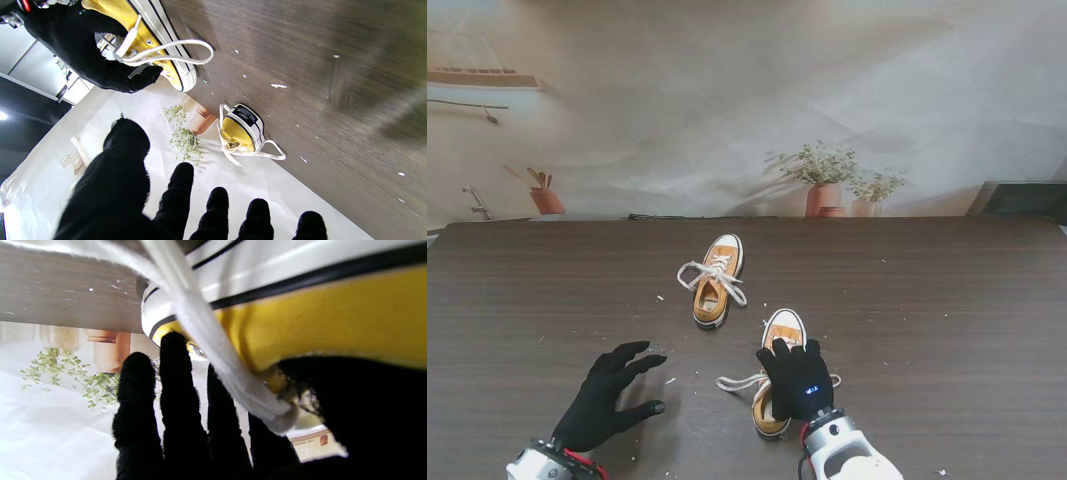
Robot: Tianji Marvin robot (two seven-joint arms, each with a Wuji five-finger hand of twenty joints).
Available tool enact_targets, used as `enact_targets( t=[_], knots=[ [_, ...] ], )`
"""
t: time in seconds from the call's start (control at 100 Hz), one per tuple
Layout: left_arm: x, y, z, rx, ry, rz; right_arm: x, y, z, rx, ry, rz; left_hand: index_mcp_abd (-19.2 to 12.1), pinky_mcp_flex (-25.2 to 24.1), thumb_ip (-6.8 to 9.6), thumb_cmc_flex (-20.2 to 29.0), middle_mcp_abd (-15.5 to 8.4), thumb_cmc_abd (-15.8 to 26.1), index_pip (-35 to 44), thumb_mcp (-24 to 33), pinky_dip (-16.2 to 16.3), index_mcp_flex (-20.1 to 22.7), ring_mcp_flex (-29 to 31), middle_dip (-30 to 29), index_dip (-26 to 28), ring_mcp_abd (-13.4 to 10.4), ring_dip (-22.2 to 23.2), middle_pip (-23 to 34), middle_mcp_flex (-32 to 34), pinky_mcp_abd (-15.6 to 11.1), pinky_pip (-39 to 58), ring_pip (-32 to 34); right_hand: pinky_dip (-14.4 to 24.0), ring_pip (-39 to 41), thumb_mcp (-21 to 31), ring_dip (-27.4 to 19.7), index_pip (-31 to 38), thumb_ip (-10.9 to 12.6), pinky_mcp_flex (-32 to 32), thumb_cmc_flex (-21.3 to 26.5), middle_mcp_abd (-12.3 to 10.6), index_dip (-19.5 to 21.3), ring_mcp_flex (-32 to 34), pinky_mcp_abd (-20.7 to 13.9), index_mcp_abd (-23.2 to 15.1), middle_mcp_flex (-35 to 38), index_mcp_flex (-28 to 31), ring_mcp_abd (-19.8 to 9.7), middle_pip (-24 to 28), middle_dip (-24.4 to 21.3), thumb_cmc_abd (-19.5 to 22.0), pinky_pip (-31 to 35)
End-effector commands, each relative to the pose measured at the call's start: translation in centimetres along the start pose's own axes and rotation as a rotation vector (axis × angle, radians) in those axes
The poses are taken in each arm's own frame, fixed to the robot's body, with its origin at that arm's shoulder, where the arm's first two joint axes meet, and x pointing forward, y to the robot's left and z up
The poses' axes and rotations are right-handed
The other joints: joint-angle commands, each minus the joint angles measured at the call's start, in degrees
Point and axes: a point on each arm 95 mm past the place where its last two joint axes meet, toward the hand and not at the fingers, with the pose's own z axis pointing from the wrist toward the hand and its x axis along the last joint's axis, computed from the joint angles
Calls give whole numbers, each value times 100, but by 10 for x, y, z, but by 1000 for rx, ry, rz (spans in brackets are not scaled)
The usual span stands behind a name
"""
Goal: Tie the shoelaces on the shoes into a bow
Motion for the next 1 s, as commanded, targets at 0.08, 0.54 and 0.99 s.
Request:
enact_targets(
  t=[0.08, 0.54, 0.99],
  knots=[
    [4, 0, -1, 3, 10, -16, -10, -6, 10, 0, 0, -14, 9, -66, 85, 116, 84, 285, -58, -232, -22, 222, 93, -111, 28, 55, -89, -27, 53, -211, -29, -108, 154, 359, 596, 206, 225, 180, 800, 682, -243, 594, 1023, 223, -658, 691, 718, -270, 100, 107, 147, 457],
    [6, 0, -2, 29, 12, -48, -15, 4, 24, -127, 45, -14, 15, -98, 109, 157, 135, 485, -45, -461, 68, 373, 155, -114, 37, 98, -72, -32, 146, -161, 33, -105, 580, 3167, 703, 1063, 1273, -738, 2810, 1597, -535, 1008, 2366, 50, -1537, 3011, 2865, -987, 975, 465, 134, 2243],
    [11, 6, 4, 15, 24, -53, -50, 46, 66, -291, 63, -28, 38, -103, 136, 214, 168, 526, -41, -576, 112, 412, 185, -105, 44, 126, -58, -25, 178, -141, 46, -97, 644, 2970, 545, 956, 1159, -802, 2608, 1522, -596, 1074, 2366, -41, -1625, 2922, 2803, -1008, 938, 509, 356, 2128]
  ],
)
